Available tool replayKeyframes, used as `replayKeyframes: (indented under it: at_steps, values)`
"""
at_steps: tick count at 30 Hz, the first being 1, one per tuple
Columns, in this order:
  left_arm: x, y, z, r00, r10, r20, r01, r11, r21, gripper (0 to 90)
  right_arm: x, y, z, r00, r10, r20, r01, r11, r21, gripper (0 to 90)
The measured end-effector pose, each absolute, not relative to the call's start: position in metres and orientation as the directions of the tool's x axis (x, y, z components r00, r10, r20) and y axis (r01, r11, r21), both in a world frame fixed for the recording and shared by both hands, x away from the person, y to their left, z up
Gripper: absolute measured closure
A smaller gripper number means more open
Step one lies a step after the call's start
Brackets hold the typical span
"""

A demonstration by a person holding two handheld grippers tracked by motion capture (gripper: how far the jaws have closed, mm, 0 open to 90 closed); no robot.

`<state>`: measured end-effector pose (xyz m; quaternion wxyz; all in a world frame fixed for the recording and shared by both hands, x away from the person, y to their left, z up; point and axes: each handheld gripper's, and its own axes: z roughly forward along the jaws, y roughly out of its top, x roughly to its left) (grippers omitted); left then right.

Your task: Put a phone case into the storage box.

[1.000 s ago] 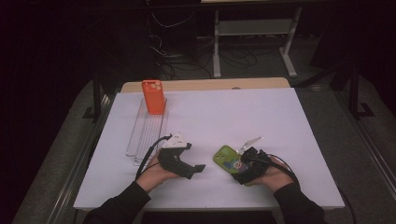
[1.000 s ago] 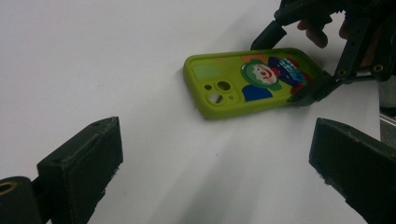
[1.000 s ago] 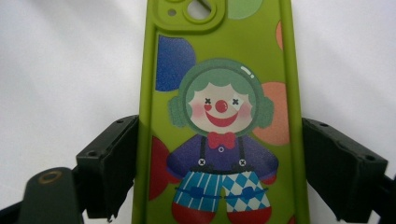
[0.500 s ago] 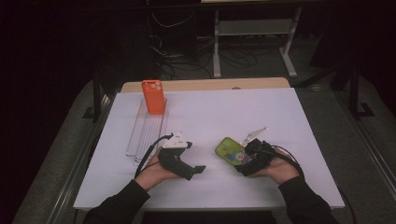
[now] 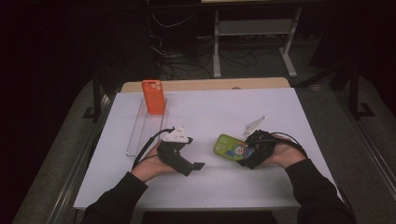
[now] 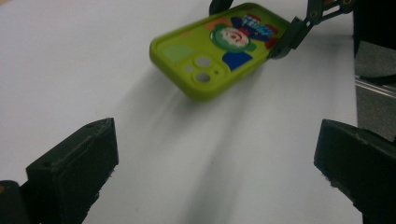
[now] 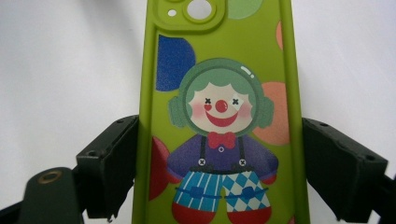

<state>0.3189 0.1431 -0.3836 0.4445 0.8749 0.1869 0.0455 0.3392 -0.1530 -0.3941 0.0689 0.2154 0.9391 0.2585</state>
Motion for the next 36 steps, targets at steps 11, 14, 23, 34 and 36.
replayKeyframes:
  at_steps: [11,14,23,34,36]
  values:
    - [0.332,0.131,-0.370,0.978,0.208,-0.023,0.152,-0.627,0.764,0.0,0.346,-0.127,-0.381,-0.978,0.205,-0.025,0.164,0.845,0.510,15.0]
    - [0.335,0.129,-0.369,0.983,0.182,-0.013,0.130,-0.647,0.751,0.0,0.344,-0.118,-0.378,-0.987,0.160,-0.018,0.129,0.856,0.500,15.0]
    - [0.333,0.122,-0.377,0.997,0.071,-0.023,0.066,-0.698,0.713,0.0,0.339,-0.091,-0.377,-0.998,0.065,0.002,0.058,0.874,0.483,15.0]
    - [0.326,0.118,-0.387,0.999,0.023,-0.044,0.047,-0.731,0.681,0.2,0.328,-0.078,-0.366,-0.999,0.023,-0.024,0.008,0.864,0.504,15.0]
    - [0.327,0.118,-0.387,0.999,0.023,-0.036,0.041,-0.729,0.684,5.0,0.328,-0.079,-0.366,-0.999,0.023,-0.023,0.008,0.861,0.509,15.0]
